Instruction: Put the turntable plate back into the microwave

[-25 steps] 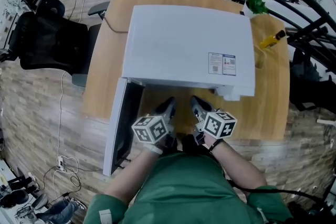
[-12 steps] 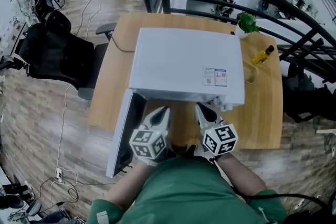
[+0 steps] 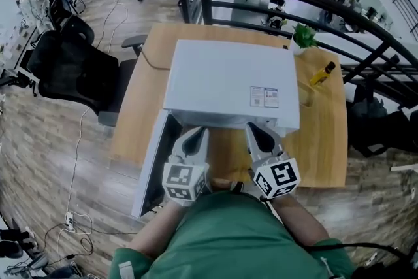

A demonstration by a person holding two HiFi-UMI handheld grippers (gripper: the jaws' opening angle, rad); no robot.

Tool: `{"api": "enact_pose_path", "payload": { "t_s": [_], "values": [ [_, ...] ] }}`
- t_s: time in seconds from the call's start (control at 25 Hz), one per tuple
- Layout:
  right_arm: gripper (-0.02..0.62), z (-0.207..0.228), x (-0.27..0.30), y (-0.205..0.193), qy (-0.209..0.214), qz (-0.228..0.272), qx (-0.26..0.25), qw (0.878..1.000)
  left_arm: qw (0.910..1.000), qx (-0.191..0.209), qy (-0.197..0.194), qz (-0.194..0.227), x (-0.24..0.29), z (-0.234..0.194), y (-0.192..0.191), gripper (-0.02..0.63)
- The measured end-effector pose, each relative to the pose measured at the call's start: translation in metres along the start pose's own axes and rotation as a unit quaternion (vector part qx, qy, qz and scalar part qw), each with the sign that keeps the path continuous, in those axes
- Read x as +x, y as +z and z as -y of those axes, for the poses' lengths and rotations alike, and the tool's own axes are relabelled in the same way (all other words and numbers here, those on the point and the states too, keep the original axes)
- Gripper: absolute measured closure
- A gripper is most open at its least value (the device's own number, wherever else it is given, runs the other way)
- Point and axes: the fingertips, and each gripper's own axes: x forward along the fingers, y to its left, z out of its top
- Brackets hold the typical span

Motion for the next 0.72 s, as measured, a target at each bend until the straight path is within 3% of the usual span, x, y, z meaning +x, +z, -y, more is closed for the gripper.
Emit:
{"api": "enact_pose_path", "payload": {
  "t_s": [0.28, 0.72],
  "values": [
    [0.592, -0.01, -0.007, 0.011, -0.007, 0.009, -0.053, 0.999, 0.9992, 0.033, 0.007, 0.024, -0.012, 0.003, 0.015, 0.583],
    [0.592, -0.012, -0.017, 0.013, -0.007, 0.017, -0.07, 0.997, 0.9984, 0.042, 0.01, 0.038, -0.019, 0.011, 0.022, 0.584]
  ]
}}
